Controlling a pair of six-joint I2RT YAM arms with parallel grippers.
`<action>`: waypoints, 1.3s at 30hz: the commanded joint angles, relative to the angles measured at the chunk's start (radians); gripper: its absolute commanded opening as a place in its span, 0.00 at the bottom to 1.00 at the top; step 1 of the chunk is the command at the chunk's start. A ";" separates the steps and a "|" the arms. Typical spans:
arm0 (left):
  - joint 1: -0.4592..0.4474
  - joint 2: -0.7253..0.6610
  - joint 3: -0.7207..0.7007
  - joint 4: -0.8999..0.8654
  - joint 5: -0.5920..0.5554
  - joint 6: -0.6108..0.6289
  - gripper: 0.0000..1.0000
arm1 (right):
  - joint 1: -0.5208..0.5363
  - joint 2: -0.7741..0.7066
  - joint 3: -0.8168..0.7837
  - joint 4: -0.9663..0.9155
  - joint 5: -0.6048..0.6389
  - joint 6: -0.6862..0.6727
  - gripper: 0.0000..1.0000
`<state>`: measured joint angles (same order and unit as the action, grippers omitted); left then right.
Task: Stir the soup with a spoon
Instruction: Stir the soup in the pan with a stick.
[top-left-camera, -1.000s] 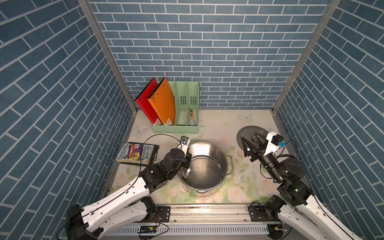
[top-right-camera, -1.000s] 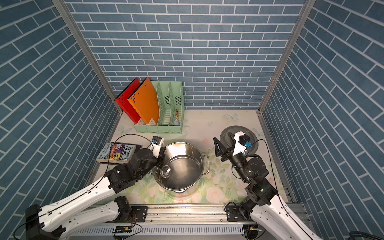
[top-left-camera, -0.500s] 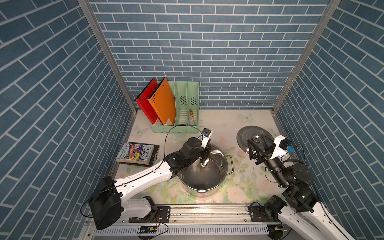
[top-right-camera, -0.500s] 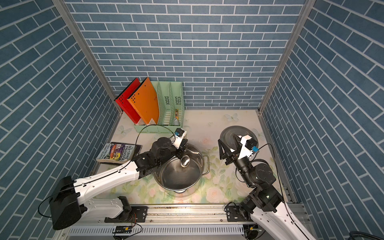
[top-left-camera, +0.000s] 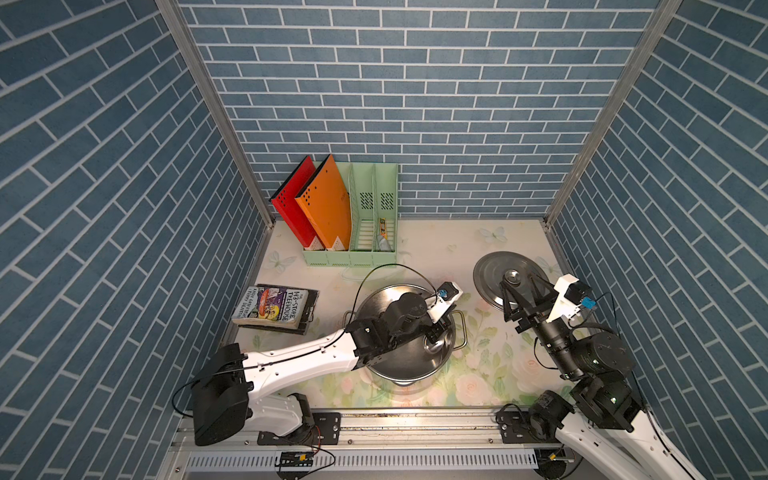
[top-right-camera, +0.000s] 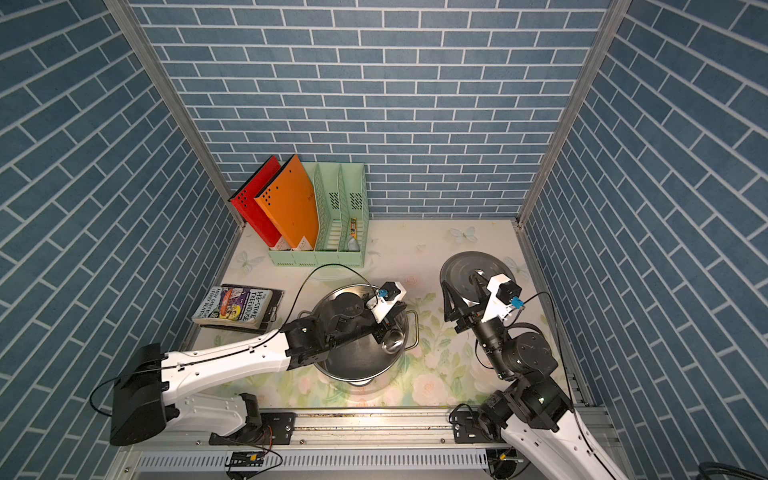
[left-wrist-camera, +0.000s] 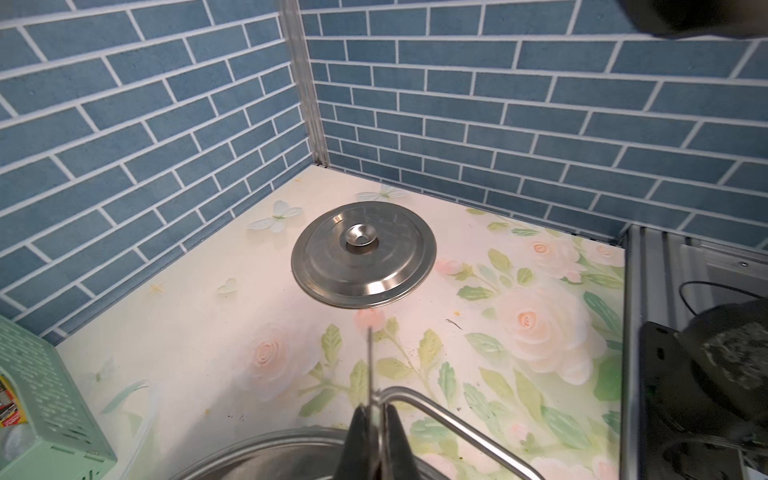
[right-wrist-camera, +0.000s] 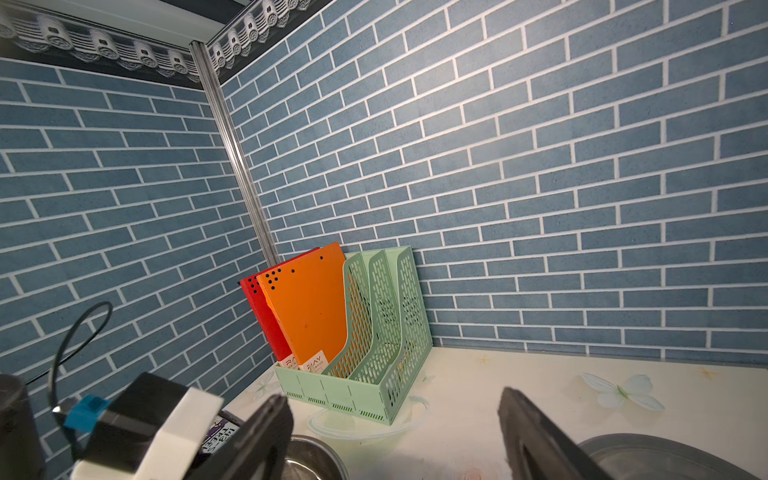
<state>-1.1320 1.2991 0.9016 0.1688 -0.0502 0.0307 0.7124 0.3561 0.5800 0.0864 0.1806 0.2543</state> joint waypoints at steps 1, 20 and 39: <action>-0.051 -0.079 -0.042 -0.029 0.015 -0.004 0.00 | 0.002 0.003 -0.011 0.024 0.008 -0.024 0.82; -0.077 -0.541 -0.240 -0.475 -0.417 -0.316 0.00 | 0.001 0.132 -0.017 0.145 -0.053 -0.016 0.82; 0.231 -0.343 -0.122 -0.325 -0.415 -0.166 0.00 | 0.003 0.095 -0.014 0.106 -0.033 -0.017 0.81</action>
<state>-0.9215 0.9188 0.7448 -0.2535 -0.4599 -0.2008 0.7124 0.4721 0.5560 0.1978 0.1314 0.2546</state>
